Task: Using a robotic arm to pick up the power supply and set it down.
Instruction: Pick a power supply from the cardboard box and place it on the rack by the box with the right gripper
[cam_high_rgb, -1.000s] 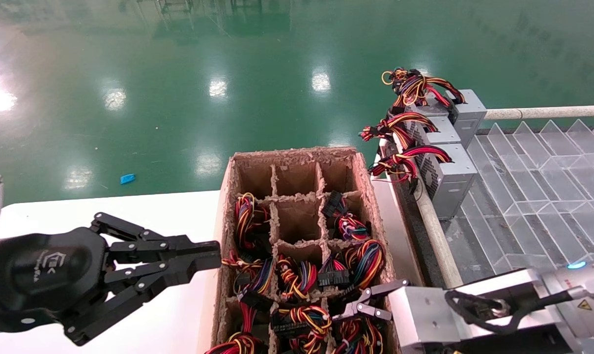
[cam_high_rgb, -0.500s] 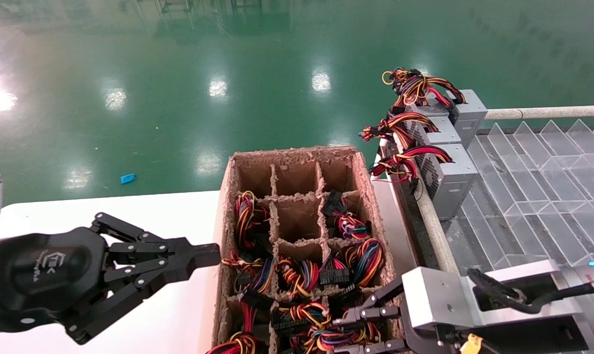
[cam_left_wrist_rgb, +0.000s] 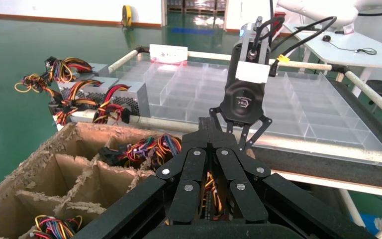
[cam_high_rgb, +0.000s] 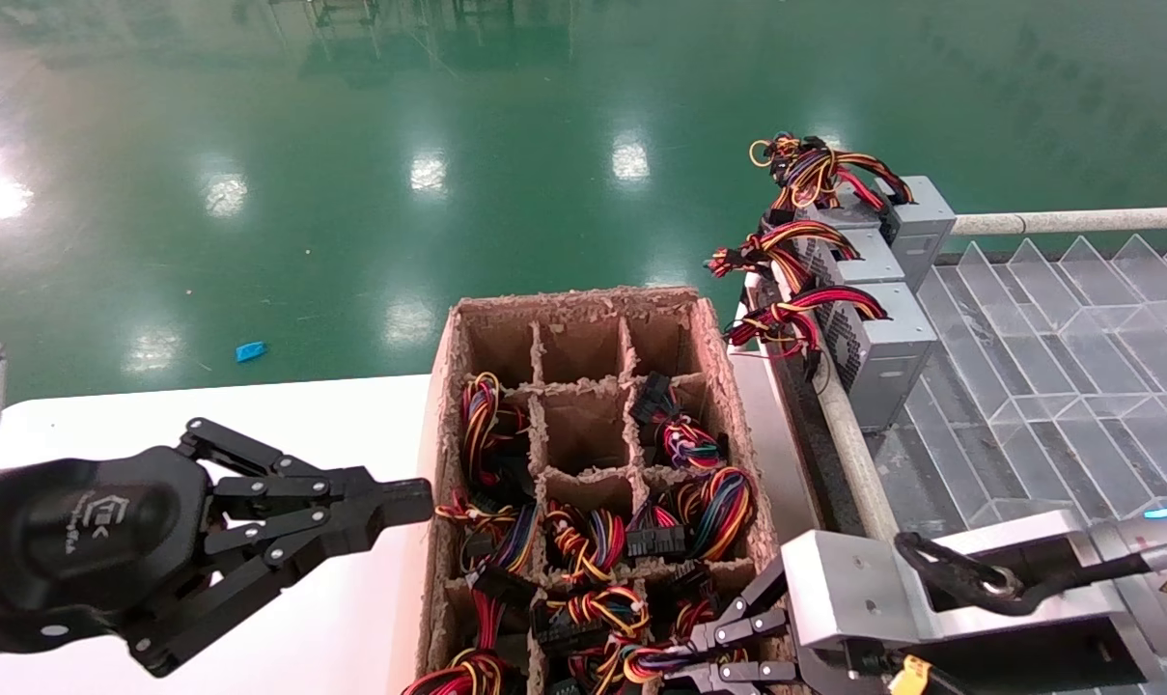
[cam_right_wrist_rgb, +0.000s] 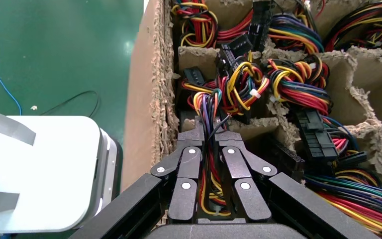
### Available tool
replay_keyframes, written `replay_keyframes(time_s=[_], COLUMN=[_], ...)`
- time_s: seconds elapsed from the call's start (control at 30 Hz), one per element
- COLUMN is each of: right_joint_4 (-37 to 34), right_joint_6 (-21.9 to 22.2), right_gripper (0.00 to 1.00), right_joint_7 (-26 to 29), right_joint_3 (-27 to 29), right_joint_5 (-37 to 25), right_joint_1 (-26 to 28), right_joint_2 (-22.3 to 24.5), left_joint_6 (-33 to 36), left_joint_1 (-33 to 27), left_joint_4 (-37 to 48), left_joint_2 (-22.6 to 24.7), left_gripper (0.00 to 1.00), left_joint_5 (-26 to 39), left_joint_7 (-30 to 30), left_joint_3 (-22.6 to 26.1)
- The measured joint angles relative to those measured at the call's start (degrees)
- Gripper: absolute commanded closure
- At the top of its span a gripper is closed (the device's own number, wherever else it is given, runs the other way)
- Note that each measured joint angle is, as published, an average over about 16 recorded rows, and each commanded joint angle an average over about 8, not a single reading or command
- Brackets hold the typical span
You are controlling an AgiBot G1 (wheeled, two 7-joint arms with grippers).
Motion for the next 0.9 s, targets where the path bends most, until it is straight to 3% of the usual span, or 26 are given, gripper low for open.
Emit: replay_keyframes(time_s=[0.57,0.9], right_joint_4=[0.23,0.58], right_joint_6=[-0.51,-2.04], right_gripper=[1.00,1.00], right_joint_7=[-0.89,-4.15], right_joint_3=[1.56,5.11], right_joint_5=[2.66,5.20], right_joint_1=[2.92,11.01], right_joint_2=[0.23,1.59], left_joint_6=[0.00,0.00], left_joint_1=[0.00,0.00], left_joint_4=[0.00,0.00], left_joint_2=[0.00,0.00], left_gripper=[1.00,1.00], left_joint_5=[0.00,0.00], left_joint_7=[0.00,0.00], left_joint_3=[0.00,0.00])
